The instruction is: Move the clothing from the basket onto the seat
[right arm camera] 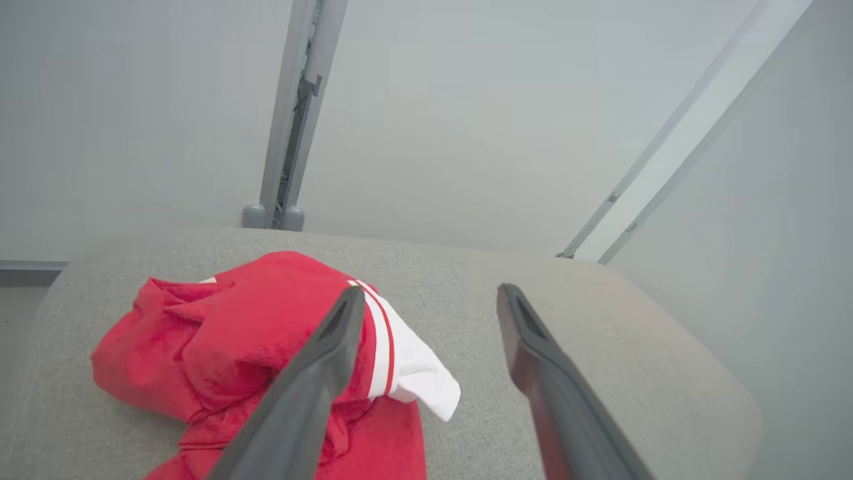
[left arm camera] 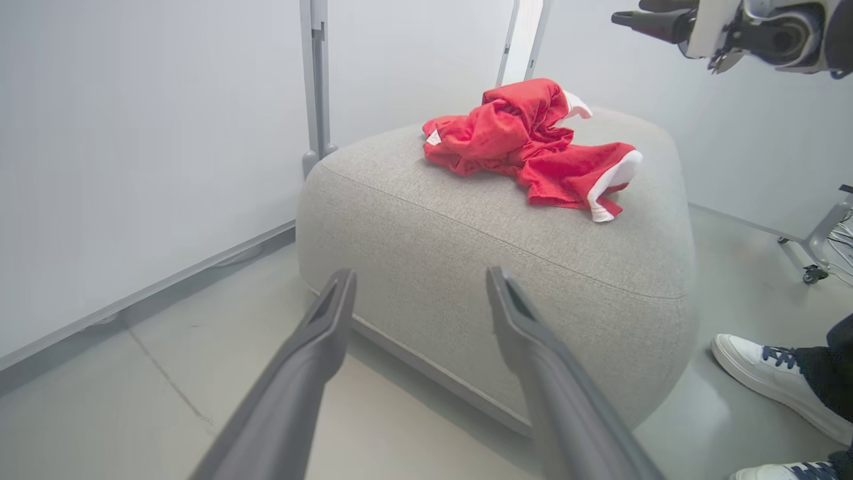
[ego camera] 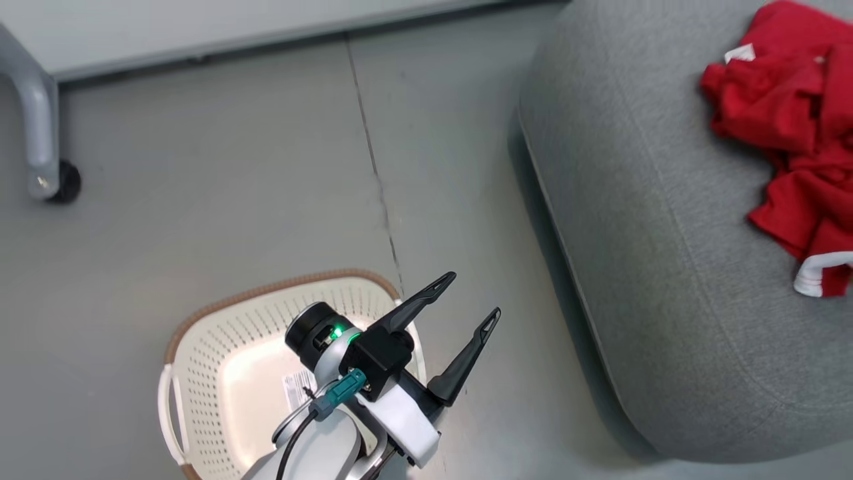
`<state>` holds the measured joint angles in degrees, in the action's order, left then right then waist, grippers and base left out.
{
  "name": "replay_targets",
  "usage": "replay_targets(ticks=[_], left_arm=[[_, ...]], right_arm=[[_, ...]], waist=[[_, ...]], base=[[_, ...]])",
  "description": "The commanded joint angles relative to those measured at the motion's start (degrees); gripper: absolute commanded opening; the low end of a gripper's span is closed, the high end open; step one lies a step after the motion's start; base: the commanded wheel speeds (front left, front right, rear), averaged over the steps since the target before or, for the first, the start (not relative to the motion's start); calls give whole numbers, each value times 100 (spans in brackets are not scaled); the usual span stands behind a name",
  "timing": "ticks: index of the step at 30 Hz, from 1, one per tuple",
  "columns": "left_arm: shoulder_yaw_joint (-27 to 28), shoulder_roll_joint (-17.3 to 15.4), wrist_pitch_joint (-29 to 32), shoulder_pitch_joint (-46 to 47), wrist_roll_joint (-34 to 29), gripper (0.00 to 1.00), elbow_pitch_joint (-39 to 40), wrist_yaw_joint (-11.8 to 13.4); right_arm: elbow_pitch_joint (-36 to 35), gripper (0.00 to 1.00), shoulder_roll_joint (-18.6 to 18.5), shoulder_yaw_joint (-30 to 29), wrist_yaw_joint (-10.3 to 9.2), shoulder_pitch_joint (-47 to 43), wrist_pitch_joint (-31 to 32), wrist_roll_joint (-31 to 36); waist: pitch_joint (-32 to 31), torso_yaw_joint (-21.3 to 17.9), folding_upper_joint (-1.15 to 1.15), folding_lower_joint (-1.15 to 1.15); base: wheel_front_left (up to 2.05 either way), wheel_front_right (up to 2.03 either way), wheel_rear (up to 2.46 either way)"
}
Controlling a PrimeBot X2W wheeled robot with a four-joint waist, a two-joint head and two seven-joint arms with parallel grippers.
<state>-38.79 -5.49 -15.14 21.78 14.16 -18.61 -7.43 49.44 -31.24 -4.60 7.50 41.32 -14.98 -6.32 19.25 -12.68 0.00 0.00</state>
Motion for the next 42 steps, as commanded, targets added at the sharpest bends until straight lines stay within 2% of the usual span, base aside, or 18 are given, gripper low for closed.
replay_targets(ticks=[1, 11, 16, 20, 25, 30, 38, 42], left_arm=[[51, -1, 2, -66, 8, 100, 14, -6], [437, 182, 2, -691, -1, 100, 128, -6], [790, 236, 2, -939, 38, 100, 344, -4], [1046, 246, 2, -1073, -30, 100, 551, 18], [1258, 244, 3, -1208, 91, 100, 777, 115], [1554, 247, 3, -1304, 186, 100, 892, 261], [2171, 250, 2, -1565, 327, 100, 853, 429], [2367, 247, 3, -1658, 439, 100, 788, 477]], right_arm=[[-106, 100, -75, 31, -1, -120, -17, -42], [-2491, 100, -157, 421, -1, -1211, -16, -51], [-3411, 100, 22, 355, -1, -1700, -16, -202], [-4082, 100, 330, 193, -1, -2204, -16, -198], [-4551, 100, 948, -105, -1, -2607, -16, -688], [-4855, 100, 1305, 51, -1, -3023, -16, -528], [-4710, 100, 1984, 85, -1, -3615, -16, -499], [-4530, 100, 2208, 68, -1, -3815, -16, -599]], waist=[[-391, -13, 0, 0], [-1499, 224, 0, 0], [-1794, 433, 0, 0], [-1945, 728, 0, 0], [-2071, 1082, 0, 0], [-2159, 1410, 0, 0], [-2216, 1835, 0, 0], [-2217, 1947, 0, 0]], base=[[0, 0, 0], [0, 0, 0], [0, 0, 0], [0, 0, 0], [0, 0, 0], [0, 0, 0], [0, 0, 0], [0, 0, 0]])
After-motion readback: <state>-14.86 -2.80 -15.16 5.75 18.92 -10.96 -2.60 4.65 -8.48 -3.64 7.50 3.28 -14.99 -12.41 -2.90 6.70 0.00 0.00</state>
